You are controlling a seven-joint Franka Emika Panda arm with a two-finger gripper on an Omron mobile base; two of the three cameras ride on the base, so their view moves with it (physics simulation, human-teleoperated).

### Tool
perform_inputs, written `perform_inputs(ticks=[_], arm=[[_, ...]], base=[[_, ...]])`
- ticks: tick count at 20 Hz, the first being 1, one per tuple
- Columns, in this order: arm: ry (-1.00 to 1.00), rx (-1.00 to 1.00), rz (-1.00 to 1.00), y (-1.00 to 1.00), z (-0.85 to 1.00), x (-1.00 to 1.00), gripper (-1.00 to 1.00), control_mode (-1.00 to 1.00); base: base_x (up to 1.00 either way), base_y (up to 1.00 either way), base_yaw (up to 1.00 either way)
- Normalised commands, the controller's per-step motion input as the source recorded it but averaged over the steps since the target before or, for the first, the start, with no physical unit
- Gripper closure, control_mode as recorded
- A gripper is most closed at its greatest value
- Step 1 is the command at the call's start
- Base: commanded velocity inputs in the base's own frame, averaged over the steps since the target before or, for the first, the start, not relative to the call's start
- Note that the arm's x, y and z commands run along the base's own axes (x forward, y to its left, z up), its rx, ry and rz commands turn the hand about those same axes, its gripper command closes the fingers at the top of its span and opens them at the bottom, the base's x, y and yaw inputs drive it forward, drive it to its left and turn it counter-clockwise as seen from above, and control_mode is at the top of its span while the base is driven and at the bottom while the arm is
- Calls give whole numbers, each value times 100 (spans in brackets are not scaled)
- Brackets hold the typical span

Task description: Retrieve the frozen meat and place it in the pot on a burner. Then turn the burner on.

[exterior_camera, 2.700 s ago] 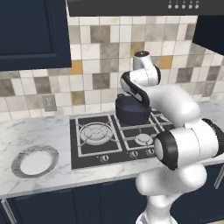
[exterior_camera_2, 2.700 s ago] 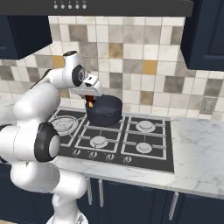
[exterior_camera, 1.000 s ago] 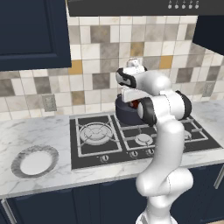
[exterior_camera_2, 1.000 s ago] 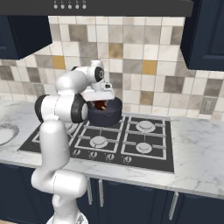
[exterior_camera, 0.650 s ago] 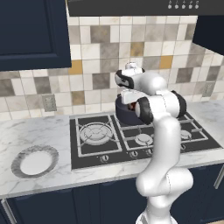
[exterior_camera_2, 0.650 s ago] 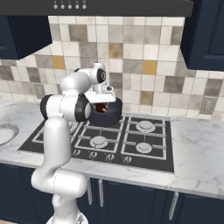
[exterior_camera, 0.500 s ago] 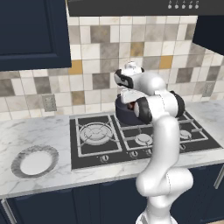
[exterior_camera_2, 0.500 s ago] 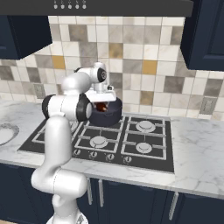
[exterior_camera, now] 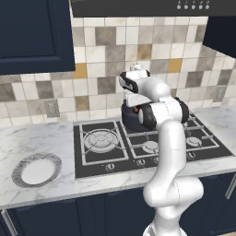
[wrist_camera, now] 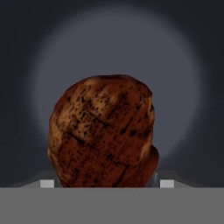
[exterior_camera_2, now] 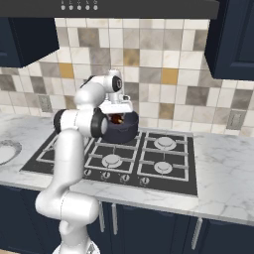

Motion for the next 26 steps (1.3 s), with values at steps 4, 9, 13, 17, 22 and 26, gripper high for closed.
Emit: perform_inputs(ticks=[4,9,13,17,22,26], arm=[[-4,0,0,-1,-17,22,100,-100],[-2,0,0,0,-4,0,-100,-100],[-2,0,0,0,0,0,-100,-100],[0,0,0,0,0,0,-100,-100],[-1,0,0,0,7,-1,-100,-100],[-4,0,0,0,56,-36,-100,-100]], base=[[0,0,0],[0,0,0],[0,0,0],[0,0,0],[0,0,0],[0,0,0]])
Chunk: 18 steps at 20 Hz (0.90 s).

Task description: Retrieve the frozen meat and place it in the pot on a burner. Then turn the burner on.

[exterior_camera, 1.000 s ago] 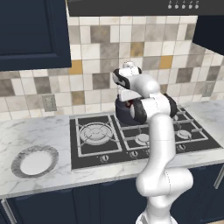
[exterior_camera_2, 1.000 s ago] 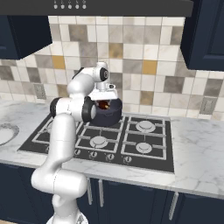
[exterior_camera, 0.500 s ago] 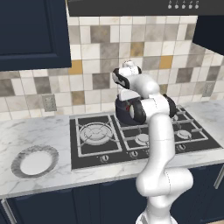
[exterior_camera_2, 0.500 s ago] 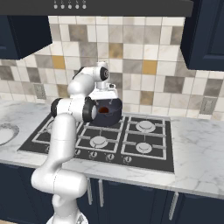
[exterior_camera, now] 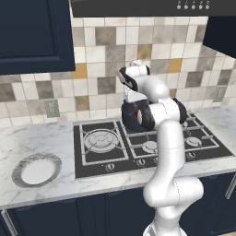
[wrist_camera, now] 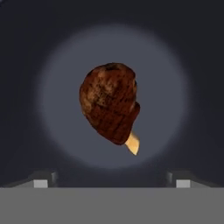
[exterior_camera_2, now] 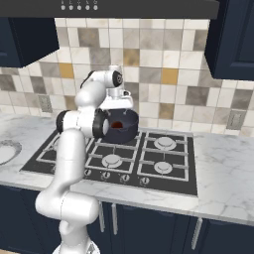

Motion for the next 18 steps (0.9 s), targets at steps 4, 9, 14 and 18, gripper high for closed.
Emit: perform_inputs(ticks=[4,9,14,18], arm=[[0,0,0,0,30,-86,-100,-100],[-9,1,-1,-6,6,-100,-100,-100],[-20,0,-2,-8,22,-100,-100,-100],[-25,0,-1,0,58,-100,-100,-100]], base=[[0,0,0],[0,0,0],[0,0,0],[0,0,0]])
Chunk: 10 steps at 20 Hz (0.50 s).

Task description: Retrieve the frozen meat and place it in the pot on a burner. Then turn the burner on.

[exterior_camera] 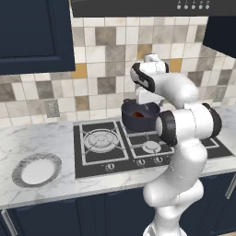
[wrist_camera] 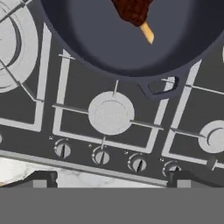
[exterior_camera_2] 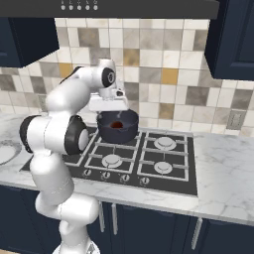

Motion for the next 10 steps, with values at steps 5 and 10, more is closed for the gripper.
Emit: perform_inputs(ticks=[5,10], arm=[[-19,0,-6,-6,28,-93,-100,-100],[0,1,-16,-15,4,-79,-100,-100]], base=[[0,0,0],[0,0,0]])
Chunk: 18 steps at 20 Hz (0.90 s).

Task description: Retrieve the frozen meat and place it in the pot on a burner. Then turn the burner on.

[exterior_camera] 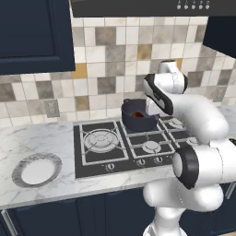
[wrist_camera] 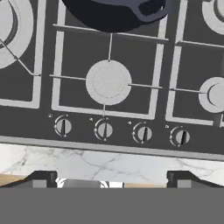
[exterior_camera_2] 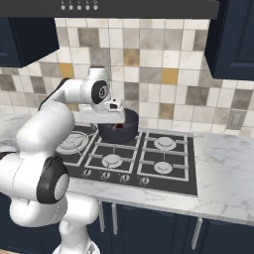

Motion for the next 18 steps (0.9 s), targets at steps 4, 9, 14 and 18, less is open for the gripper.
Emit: perform_inputs(ticks=[4,9,14,18], arm=[[0,6,-18,-4,-5,-35,-100,-100],[1,13,-4,-1,-16,0,-100,-100],[0,-1,0,0,-35,13,-100,-100],[4,-10,0,0,-29,15,-100,-100]], base=[[0,0,0],[0,0,0],[0,0,0],[0,0,0]])
